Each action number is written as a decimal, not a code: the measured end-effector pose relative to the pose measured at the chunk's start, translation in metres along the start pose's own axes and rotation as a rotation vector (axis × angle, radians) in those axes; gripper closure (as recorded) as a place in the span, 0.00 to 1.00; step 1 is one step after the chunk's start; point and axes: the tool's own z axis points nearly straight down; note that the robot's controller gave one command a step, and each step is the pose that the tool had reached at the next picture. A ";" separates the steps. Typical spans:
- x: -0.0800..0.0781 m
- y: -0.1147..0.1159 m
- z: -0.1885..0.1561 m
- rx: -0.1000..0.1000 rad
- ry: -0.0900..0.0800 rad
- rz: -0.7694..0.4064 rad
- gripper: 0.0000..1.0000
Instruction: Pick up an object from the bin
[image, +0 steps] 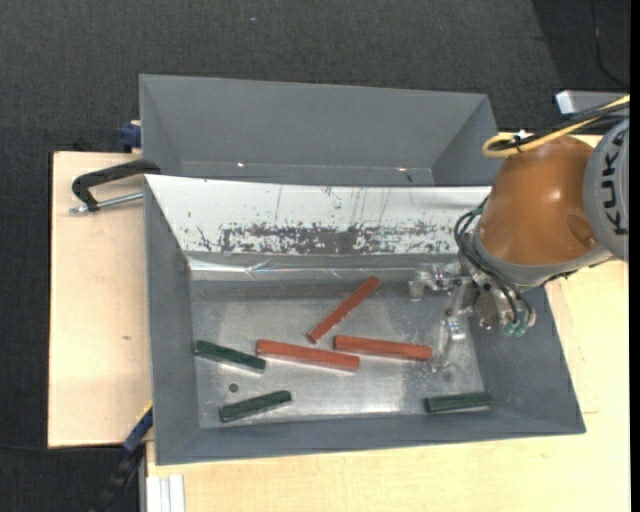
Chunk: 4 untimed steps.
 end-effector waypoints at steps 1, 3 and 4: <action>-0.001 -0.001 0.037 -0.003 0.013 -0.062 0.00; -0.028 0.006 0.083 -0.002 0.005 -0.166 1.00; -0.035 0.025 -0.106 0.000 -0.007 -0.187 1.00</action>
Offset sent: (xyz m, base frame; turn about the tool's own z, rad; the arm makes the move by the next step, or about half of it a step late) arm 0.0273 0.0066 -0.0837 -0.1658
